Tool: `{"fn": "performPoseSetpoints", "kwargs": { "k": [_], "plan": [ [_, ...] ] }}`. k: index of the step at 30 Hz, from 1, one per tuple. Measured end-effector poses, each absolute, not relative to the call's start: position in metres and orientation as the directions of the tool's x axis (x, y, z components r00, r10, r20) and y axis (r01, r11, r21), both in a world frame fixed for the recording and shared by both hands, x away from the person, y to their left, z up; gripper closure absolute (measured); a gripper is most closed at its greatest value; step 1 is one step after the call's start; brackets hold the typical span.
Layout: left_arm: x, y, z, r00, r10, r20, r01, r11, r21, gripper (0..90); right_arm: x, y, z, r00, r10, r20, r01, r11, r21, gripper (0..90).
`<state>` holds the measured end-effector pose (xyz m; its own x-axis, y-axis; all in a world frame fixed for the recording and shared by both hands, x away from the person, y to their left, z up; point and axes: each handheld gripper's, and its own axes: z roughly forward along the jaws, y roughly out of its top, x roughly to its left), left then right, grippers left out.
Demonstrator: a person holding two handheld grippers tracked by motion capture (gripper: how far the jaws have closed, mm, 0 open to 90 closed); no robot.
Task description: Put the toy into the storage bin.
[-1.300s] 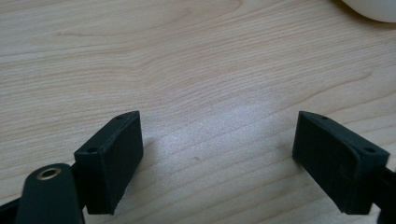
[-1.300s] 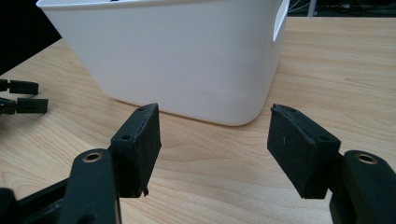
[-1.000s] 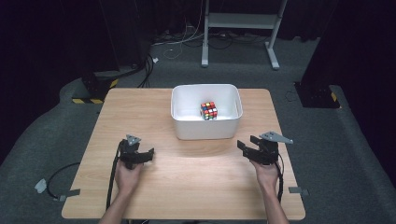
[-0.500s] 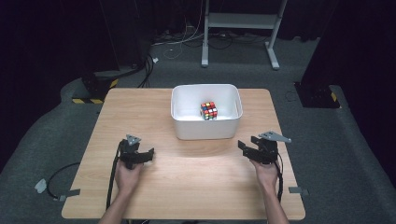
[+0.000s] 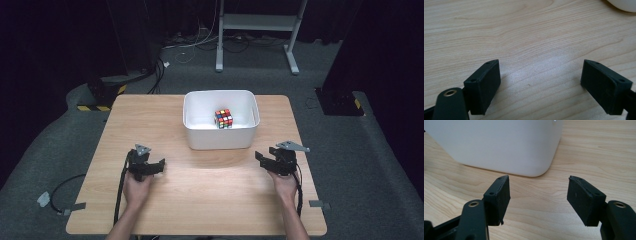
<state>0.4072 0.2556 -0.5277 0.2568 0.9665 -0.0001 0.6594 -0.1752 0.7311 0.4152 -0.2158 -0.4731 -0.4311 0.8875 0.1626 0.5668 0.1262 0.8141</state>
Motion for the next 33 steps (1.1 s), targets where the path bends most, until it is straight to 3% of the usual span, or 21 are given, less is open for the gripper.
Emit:
{"fn": "performPoseSetpoints", "kwargs": {
  "k": [33],
  "plan": [
    [0.407, 0.256, -0.528, 0.257, 0.966, -0.001, 0.659, -0.175, 0.731, 16.3, 0.423, -0.232, -0.490, -0.352, 0.918, 0.185, 0.610, 0.074, 0.789, 34.9]
  ]
}}
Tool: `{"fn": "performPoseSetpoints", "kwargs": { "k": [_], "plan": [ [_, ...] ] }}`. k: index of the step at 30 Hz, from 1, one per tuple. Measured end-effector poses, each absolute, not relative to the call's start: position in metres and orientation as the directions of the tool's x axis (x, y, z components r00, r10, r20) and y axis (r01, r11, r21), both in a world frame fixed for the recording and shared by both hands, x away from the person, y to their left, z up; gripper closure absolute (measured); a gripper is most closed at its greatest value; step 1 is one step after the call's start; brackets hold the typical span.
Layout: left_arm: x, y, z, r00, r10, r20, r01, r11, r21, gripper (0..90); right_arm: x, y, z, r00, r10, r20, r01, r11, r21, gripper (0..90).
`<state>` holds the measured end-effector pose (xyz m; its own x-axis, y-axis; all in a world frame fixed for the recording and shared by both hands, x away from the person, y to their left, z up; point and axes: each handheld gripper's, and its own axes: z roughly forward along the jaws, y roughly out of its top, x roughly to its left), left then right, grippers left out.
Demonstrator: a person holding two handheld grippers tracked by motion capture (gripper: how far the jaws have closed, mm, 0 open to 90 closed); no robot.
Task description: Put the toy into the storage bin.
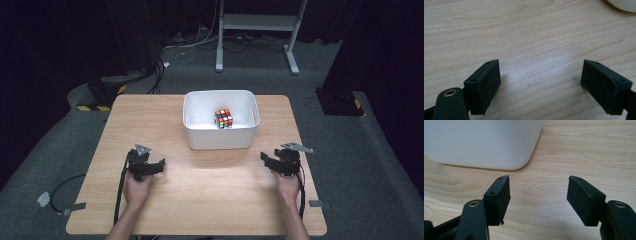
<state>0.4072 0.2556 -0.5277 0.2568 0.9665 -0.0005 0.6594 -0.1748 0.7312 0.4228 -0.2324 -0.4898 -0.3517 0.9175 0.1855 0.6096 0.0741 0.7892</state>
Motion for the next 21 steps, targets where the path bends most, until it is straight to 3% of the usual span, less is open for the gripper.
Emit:
{"fn": "performPoseSetpoints", "kwargs": {
  "k": [21],
  "plan": [
    [0.407, 0.256, -0.528, 0.257, 0.967, -0.001, 0.659, -0.175, 0.731, 16.4, 0.431, -0.232, -0.501, -0.324, 0.934, 0.151, 0.628, 0.093, 0.772, 35.1]
  ]
}}
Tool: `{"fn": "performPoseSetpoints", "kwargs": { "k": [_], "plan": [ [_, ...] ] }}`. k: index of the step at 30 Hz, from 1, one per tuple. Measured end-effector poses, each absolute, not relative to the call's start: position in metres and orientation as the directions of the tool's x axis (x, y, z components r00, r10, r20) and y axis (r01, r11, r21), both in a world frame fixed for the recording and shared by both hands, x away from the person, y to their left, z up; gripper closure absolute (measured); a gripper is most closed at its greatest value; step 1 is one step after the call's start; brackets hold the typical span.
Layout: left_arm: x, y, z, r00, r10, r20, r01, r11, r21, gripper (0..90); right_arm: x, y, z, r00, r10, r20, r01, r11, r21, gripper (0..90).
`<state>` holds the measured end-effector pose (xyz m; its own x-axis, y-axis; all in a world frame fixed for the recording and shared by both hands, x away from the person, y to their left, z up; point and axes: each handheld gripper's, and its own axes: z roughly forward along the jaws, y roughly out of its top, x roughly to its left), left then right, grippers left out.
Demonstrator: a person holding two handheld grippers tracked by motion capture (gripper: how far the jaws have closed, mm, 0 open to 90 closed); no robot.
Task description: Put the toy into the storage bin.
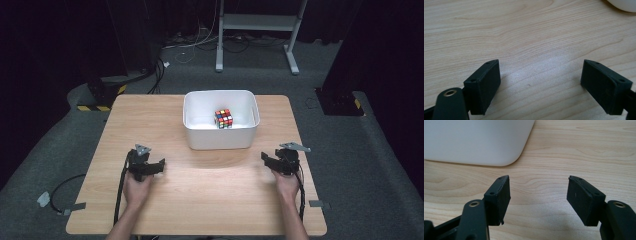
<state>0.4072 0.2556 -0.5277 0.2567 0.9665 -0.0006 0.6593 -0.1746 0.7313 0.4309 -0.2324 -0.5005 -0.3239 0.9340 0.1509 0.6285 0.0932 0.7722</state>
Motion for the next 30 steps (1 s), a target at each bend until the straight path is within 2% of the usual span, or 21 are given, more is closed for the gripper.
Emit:
{"fn": "performPoseSetpoints", "kwargs": {
  "k": [8, 30],
  "plan": [
    [0.407, 0.256, -0.528, 0.257, 0.966, 0.000, 0.660, -0.175, 0.731, 16.4, 0.430, -0.228, -0.504, -0.339, 0.938, 0.072, 0.624, 0.167, 0.763, 35.1],
    [0.407, 0.256, -0.528, 0.257, 0.966, -0.001, 0.659, -0.175, 0.731, 16.4, 0.431, -0.225, -0.513, -0.333, 0.940, 0.072, 0.637, 0.168, 0.753, 35.2]
  ]
}}
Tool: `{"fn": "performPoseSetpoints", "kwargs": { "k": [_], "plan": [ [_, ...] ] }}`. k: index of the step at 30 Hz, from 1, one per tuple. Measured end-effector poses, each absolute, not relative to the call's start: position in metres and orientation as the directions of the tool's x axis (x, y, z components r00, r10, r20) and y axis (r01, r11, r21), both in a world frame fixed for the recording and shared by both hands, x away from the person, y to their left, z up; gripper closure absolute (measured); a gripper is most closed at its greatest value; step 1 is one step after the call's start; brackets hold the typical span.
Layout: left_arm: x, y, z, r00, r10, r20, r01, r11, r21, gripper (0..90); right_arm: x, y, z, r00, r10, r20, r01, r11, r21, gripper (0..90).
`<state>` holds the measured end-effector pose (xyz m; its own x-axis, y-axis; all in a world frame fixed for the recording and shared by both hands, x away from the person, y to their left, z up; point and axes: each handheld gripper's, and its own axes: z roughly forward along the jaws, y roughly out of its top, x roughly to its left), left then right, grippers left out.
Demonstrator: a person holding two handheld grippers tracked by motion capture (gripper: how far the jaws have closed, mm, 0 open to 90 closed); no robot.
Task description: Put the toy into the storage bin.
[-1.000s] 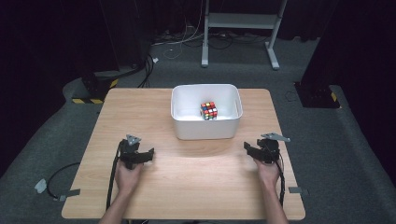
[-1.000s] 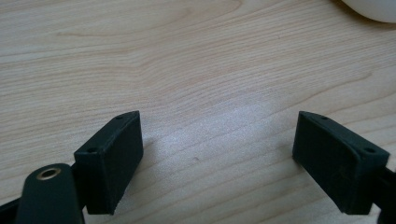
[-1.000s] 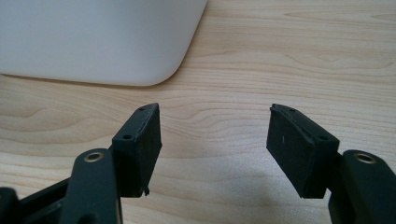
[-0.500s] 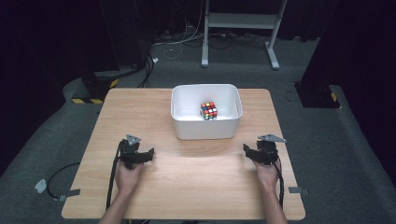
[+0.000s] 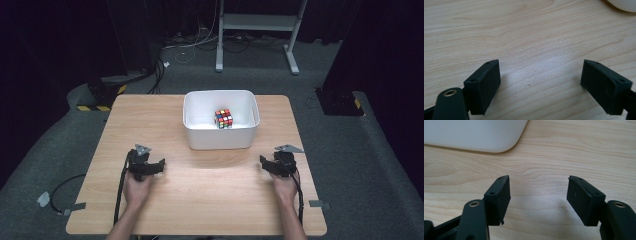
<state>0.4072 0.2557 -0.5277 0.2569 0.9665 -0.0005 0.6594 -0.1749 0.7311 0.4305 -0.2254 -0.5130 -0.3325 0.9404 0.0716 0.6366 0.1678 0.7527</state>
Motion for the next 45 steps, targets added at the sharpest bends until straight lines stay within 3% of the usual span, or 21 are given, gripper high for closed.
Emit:
{"fn": "performPoseSetpoints", "kwargs": {
  "k": [45],
  "plan": [
    [0.4071, 0.2556, -0.5277, 0.257, 0.967, 0.000, 0.659, -0.175, 0.731, 16.4, 0.4290, -0.2213, -0.5229, -0.338, 0.940, 0.046, 0.644, 0.196, 0.739, 34.9]
  ]
}}
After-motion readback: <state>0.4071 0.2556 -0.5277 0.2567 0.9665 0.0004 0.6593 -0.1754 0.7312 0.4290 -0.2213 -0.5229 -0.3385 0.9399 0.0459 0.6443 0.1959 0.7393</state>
